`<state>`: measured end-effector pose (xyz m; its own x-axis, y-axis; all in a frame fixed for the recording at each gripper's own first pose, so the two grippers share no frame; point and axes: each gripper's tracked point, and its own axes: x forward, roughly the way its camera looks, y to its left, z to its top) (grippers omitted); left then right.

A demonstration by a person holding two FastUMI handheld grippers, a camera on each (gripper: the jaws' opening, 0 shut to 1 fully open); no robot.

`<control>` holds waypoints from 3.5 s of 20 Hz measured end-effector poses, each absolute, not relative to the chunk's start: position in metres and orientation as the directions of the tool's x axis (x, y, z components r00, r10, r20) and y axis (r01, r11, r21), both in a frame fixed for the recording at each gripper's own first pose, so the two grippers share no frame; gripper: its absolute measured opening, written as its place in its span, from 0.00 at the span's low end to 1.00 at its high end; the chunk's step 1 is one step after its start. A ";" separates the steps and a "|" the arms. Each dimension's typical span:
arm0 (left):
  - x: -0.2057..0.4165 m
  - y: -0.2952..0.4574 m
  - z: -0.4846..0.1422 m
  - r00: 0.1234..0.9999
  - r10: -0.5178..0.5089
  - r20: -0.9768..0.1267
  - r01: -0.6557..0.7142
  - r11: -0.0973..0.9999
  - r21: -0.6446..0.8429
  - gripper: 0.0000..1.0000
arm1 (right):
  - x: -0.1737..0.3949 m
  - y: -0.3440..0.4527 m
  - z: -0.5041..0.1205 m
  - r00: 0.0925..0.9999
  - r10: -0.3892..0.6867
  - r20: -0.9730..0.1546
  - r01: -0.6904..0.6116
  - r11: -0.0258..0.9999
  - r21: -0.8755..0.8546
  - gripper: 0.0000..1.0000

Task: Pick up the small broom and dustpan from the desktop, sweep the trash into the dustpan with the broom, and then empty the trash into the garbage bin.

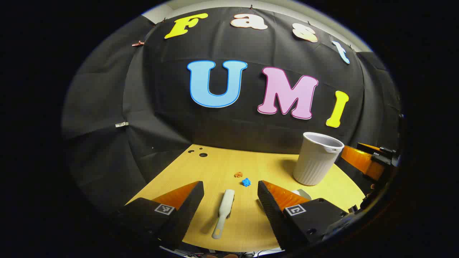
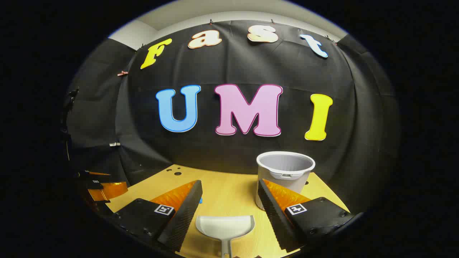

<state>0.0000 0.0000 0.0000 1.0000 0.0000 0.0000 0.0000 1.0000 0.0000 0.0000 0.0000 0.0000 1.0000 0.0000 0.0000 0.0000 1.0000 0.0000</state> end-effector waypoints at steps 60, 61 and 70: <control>0.141 0.017 -0.239 0.660 0.019 -0.751 0.128 0.982 0.137 0.40 | 0.013 0.004 -0.220 0.744 0.173 -0.645 -0.042 0.976 0.213 0.99; 0.139 0.015 -0.233 0.665 0.017 -0.747 0.131 0.982 0.139 0.32 | 0.010 0.006 -0.226 0.726 0.181 -0.664 -0.041 0.974 0.221 0.99; 0.136 0.009 -0.214 0.766 -0.071 -0.639 0.160 0.984 0.082 0.25 | -0.006 0.014 -0.259 0.621 0.203 -0.757 -0.044 0.973 0.225 0.99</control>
